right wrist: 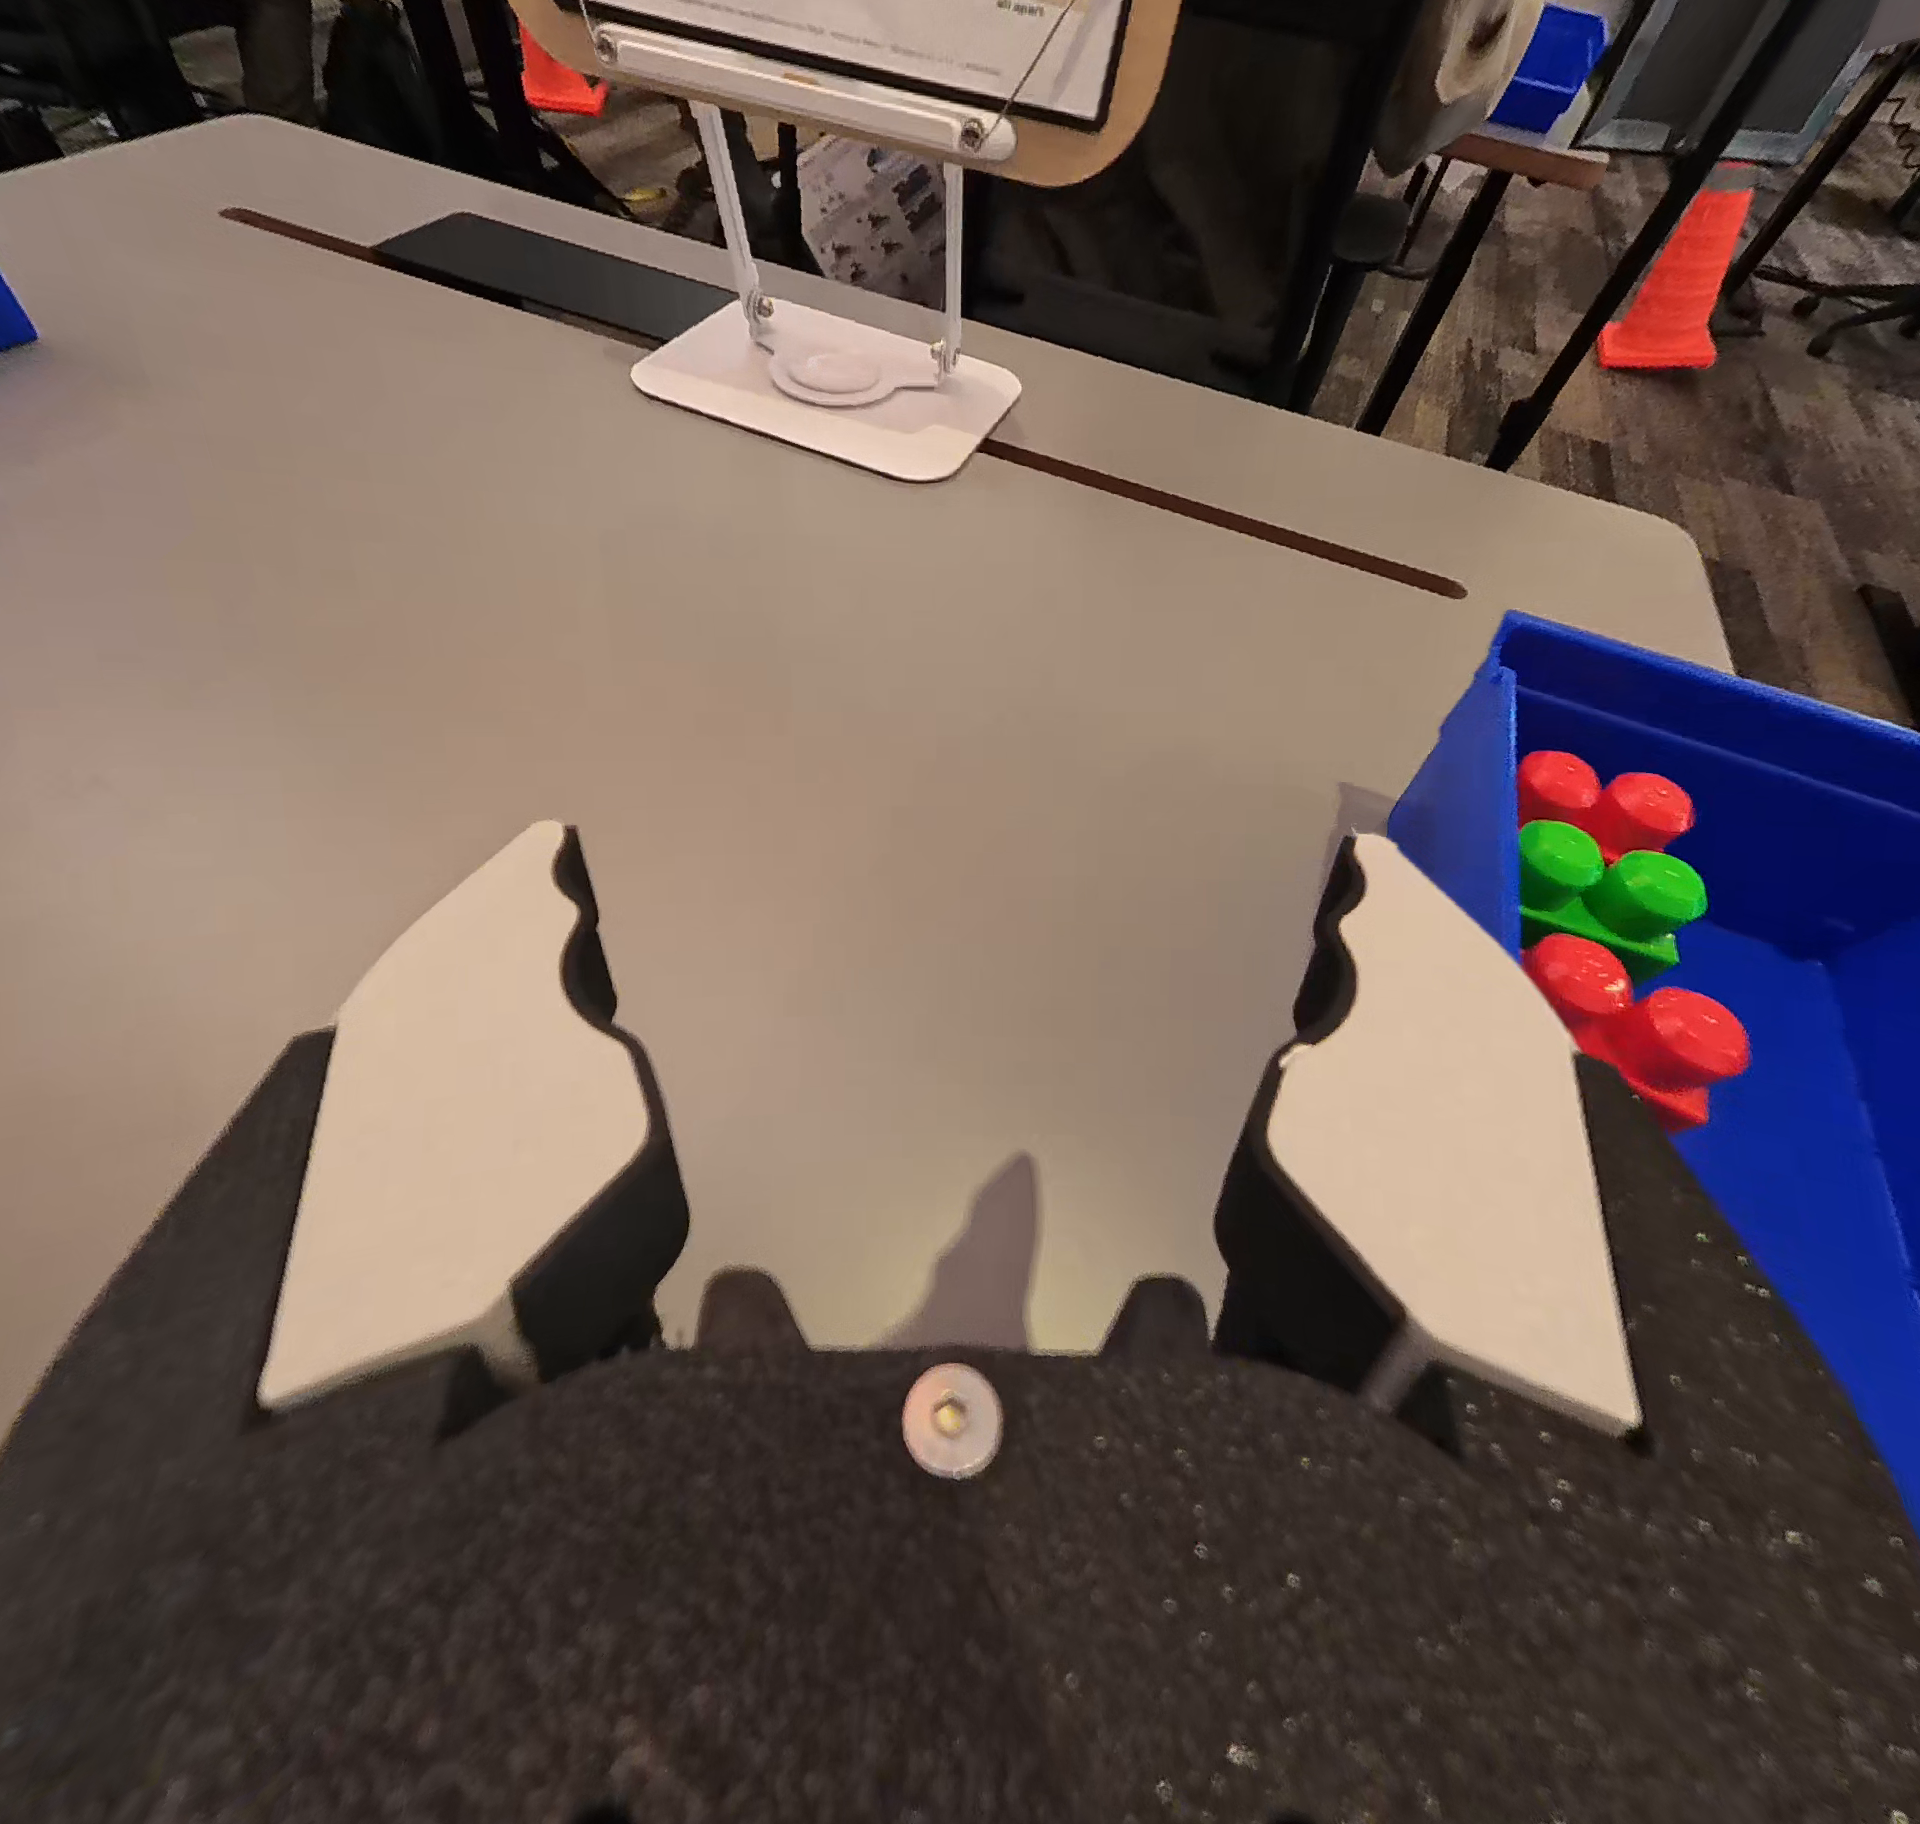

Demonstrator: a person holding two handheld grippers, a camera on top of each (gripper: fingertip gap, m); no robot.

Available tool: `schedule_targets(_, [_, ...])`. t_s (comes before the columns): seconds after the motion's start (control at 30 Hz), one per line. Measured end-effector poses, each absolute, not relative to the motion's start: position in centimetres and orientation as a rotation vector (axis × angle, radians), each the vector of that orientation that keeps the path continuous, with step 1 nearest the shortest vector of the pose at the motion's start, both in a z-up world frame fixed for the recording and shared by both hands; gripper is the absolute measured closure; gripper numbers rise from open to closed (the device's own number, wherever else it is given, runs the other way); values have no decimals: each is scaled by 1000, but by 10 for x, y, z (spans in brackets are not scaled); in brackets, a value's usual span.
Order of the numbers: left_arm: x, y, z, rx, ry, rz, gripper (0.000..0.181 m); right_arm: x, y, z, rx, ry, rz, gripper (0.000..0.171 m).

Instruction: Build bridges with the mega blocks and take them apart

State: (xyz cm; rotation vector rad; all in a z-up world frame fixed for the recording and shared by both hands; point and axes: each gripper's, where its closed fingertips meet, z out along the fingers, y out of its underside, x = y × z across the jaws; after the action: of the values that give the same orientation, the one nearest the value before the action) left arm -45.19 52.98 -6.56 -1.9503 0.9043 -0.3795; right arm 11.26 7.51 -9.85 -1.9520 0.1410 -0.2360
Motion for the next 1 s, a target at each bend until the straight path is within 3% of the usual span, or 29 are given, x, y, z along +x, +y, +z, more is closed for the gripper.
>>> schedule_targets(0.2, [-465,523,-111,-2049,985,-442,108,104,87,-97,-1981,135,-252,44])
schedule_targets(0.43, [-466,513,-157,-2148,1120,-402,109,93,108,-88,-2010,100,-284,45])
schedule_targets(1.0, [-471,562,-152,-2074,1348,-257,130,77,136,-82,-2045,65,-322,45])
